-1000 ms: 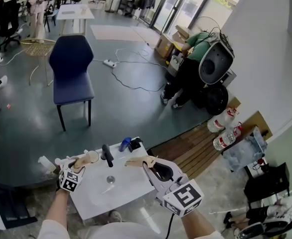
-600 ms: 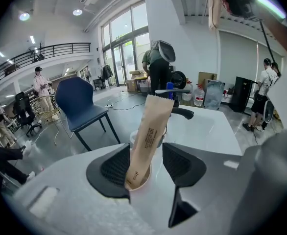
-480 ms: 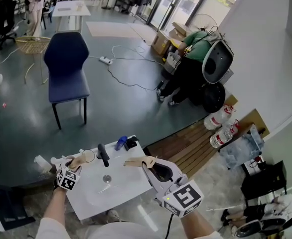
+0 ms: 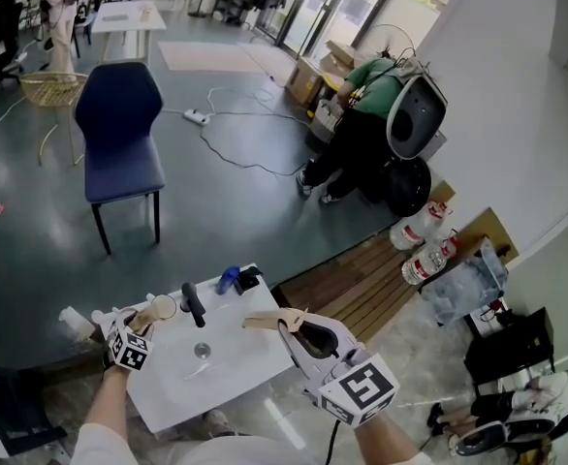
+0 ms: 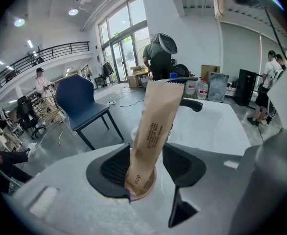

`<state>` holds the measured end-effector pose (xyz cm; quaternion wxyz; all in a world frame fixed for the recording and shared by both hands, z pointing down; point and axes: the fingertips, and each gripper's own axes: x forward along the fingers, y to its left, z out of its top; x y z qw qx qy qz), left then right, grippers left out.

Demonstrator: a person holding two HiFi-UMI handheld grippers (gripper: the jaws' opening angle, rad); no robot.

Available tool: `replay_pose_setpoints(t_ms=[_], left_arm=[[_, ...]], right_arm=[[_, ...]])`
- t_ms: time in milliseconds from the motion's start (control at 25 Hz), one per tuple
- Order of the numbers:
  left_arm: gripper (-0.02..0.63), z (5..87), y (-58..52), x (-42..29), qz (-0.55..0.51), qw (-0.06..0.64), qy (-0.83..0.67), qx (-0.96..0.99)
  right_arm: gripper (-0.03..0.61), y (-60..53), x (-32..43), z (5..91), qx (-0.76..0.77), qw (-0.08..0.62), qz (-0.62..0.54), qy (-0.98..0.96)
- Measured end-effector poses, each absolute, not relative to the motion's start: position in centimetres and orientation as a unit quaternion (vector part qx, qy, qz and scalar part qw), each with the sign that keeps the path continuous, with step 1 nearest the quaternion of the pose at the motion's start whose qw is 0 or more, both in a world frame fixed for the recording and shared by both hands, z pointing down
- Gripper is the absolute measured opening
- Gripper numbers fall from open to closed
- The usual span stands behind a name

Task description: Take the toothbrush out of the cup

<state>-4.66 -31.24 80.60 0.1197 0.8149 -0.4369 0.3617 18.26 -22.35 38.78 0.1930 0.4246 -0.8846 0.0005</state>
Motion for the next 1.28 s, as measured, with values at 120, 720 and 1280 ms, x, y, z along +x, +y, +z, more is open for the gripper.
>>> replay_pose_setpoints(t_ms=[120, 720, 1280], left_arm=[[0.215, 80.8, -31.6, -4.6, 0.366, 0.115, -0.443, 0.81], [0.132, 81.4, -32.4, -4.7, 0.366, 0.109, -0.454, 0.805], [0.066, 80.1, -32.1, -4.6, 0.344, 0.106, -0.456, 0.814]], right_arm=[[0.028, -22.3, 18.9, 38.7, 0.43, 0.195, 0.0, -0.882], [0.028, -22.2, 20.0, 39.1, 0.439, 0.204, 0.003, -0.875], [0.028, -21.9, 19.7, 39.0, 0.432, 0.2, -0.002, -0.88]])
